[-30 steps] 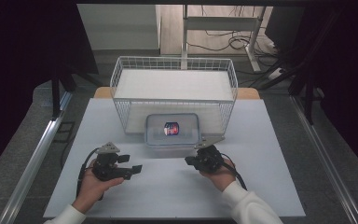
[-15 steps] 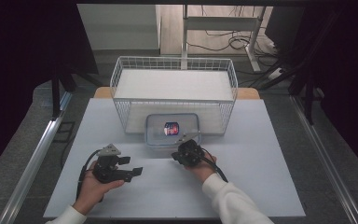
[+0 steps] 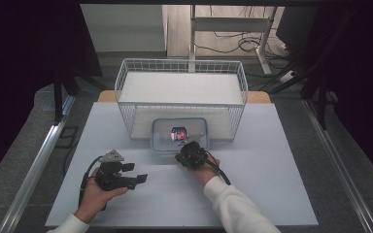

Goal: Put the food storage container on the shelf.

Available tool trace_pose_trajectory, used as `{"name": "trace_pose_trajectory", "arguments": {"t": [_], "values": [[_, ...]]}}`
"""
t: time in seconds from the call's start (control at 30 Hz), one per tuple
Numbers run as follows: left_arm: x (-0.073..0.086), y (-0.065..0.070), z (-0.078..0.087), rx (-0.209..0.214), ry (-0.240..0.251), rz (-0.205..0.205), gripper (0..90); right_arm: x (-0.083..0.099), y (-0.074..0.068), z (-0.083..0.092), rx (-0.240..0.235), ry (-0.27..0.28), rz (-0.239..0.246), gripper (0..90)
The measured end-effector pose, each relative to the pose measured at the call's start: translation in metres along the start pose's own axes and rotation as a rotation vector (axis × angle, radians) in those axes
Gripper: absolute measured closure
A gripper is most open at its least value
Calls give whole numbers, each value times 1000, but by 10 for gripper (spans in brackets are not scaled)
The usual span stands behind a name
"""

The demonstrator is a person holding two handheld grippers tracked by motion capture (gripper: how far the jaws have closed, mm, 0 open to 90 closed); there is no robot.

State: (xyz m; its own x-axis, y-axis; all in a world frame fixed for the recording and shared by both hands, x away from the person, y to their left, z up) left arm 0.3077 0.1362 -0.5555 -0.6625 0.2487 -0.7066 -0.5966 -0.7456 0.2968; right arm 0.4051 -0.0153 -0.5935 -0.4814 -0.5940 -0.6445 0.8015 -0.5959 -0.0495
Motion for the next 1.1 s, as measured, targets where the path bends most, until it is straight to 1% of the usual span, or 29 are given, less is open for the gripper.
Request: {"name": "trace_pose_trajectory", "arguments": {"t": [0.07,0.13,0.23,0.27,0.4,0.47,0.5,0.63,0.67,0.8,0.9,1.1], "values": [[0,-1,0,0,1,0,266,-2,0,-1,8,8,11,888],[1,-1,0,2,0,4,266,-4,0,0,13,11,7,888],[1,-1,0,1,0,3,266,-8,5,2,28,27,-4,889],[1,-1,0,1,0,3,266,-9,5,3,19,30,-13,889],[0,-2,1,0,2,4,266,-13,7,3,26,34,-11,889],[0,-2,1,0,2,5,266,-16,7,4,28,39,-22,889],[1,-2,1,0,1,5,266,-18,9,4,33,42,-17,889],[1,-2,1,2,1,6,266,-22,15,3,56,44,-38,889],[1,-2,1,2,1,7,266,-23,19,3,62,46,-37,889],[1,-3,1,4,0,8,266,-27,26,1,67,54,-67,889],[1,-3,0,6,0,11,266,-30,31,-1,72,59,-74,889],[1,-4,1,11,2,14,266,-37,37,-7,88,59,-90,889]]}}
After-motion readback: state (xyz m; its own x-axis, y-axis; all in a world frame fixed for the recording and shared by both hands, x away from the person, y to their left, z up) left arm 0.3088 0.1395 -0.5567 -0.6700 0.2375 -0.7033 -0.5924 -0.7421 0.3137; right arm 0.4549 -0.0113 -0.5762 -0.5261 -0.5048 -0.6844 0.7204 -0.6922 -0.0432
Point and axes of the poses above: each handheld gripper's, and its own axes: z roughly backward along the jaws, x roughly out of its underside, y roughly to its right, the point moved 10 cm from there along -z, roughly forward along the jaws, and after that the axes turned 1 degree about -y, right-handed, at the moved point
